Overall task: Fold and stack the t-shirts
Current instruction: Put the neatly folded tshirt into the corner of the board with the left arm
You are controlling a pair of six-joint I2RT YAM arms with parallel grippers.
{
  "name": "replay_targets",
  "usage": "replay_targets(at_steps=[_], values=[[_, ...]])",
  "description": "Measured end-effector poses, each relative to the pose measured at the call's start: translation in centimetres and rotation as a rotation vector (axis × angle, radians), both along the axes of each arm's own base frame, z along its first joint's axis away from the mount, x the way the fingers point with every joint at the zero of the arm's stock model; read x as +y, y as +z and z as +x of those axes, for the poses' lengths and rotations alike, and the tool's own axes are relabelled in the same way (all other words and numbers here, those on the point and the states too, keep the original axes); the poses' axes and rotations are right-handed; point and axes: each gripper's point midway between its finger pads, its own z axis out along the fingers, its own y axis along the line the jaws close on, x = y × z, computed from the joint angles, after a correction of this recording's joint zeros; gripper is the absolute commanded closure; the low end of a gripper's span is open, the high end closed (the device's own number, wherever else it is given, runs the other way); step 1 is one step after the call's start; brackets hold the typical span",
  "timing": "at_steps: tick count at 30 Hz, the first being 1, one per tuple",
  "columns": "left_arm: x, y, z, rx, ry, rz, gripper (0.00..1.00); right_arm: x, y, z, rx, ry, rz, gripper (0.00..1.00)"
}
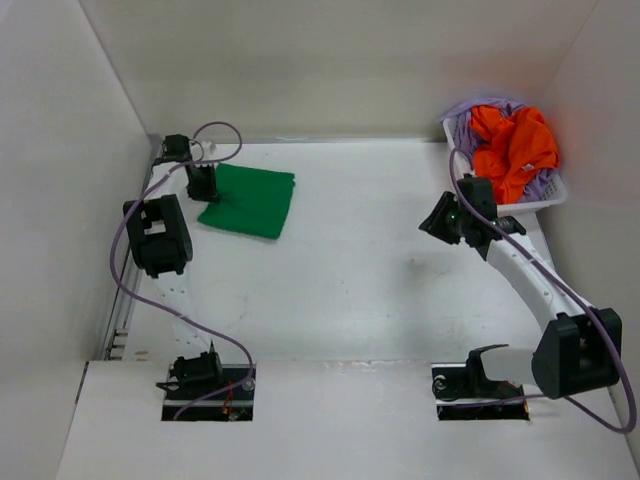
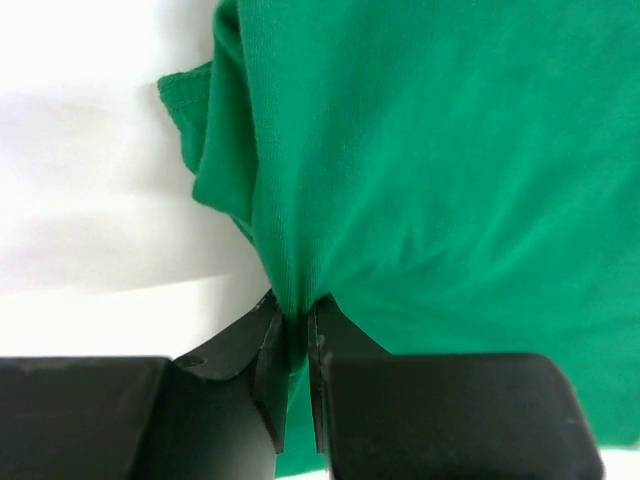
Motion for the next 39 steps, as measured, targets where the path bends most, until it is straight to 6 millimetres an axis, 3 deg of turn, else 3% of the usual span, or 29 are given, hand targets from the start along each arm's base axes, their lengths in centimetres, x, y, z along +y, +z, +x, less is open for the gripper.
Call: replay_targets(at_steps=[6,11,18,26,30,32,35,39], values=[[10.1,-0.4,5.6,-0.111,0.12,0.169,0.98,1.3,0.1,1.6,0.028,0.046,-0.024,0.63],[14.9,0.1,9.7,-0.22,0.165,0.306,0.95,2.6,0.0,2.0,0.058,0.084,-0.042,0.63],[17.2,0.1,12.2,-0.287,0.19,0.377,0.93,3.5,-0.4,2.0,0.106,0.109,-0.066,0.63],[20.1,0.6,11.9,-0.297,0.256,0.42,0.91,3.6,0.4,2.8,0.096,0.106,-0.075,0.61],[21.2,0.6,11.5,-0.291,0.281,0.432,0.79,3.6,0.7,3.0,0.087,0.11,-0.077,0.59],[21.7,0.6,11.3,-0.288,0.295,0.439,0.62,3.6,0.7,3.0,0.087,0.111,-0.079,0.55],[22.1,0.7,11.2,-0.286,0.314,0.443,0.43,3.5,0.9,3.0,0.086,0.117,-0.085,0.5],[22.5,1.7,10.7,-0.285,0.339,0.47,0.34,2.9,2.2,3.6,0.063,0.106,-0.093,0.47]])
